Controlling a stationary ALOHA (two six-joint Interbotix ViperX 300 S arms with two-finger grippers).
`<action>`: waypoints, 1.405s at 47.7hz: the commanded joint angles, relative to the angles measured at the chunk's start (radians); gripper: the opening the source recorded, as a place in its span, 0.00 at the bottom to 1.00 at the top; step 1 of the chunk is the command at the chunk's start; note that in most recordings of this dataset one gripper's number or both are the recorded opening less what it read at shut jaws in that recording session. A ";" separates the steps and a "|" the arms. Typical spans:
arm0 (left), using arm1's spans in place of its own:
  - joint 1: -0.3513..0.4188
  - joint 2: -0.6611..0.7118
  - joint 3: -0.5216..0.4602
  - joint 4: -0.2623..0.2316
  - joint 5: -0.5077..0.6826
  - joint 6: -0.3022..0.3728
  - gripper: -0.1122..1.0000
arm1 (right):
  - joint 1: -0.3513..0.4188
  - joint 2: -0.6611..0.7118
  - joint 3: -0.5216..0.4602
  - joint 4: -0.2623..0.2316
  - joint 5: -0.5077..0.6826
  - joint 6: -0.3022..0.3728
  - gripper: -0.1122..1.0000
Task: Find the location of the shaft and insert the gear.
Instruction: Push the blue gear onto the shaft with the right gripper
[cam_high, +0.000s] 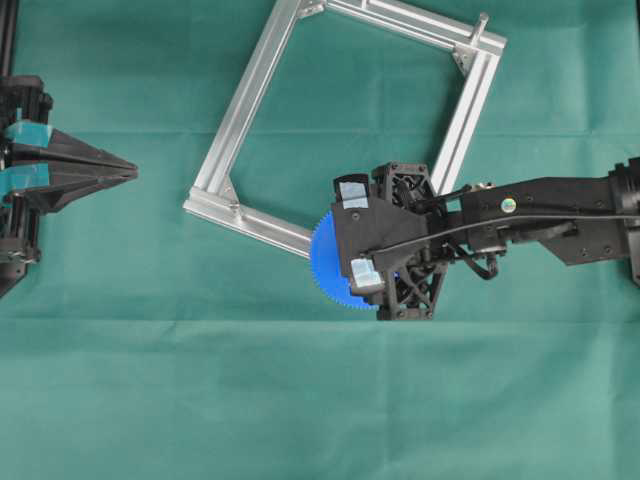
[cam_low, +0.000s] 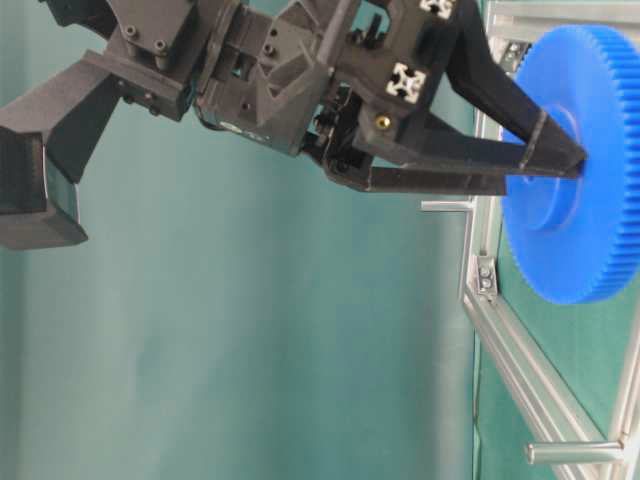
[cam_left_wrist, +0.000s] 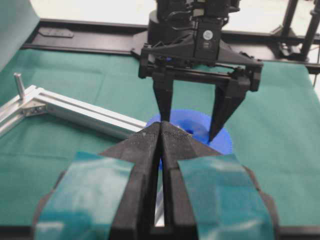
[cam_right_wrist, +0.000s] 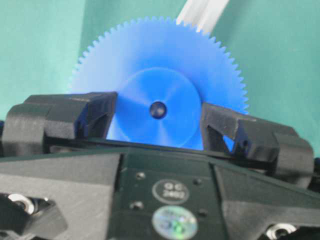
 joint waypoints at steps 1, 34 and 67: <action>-0.002 0.009 -0.026 -0.002 -0.006 -0.002 0.11 | 0.005 -0.011 -0.025 -0.002 -0.003 -0.002 0.73; -0.003 0.009 -0.026 -0.002 -0.006 -0.002 0.11 | 0.005 -0.035 0.026 -0.003 -0.006 0.011 0.73; -0.011 0.011 -0.026 -0.002 -0.006 -0.002 0.11 | 0.003 -0.060 0.055 -0.006 -0.040 0.000 0.73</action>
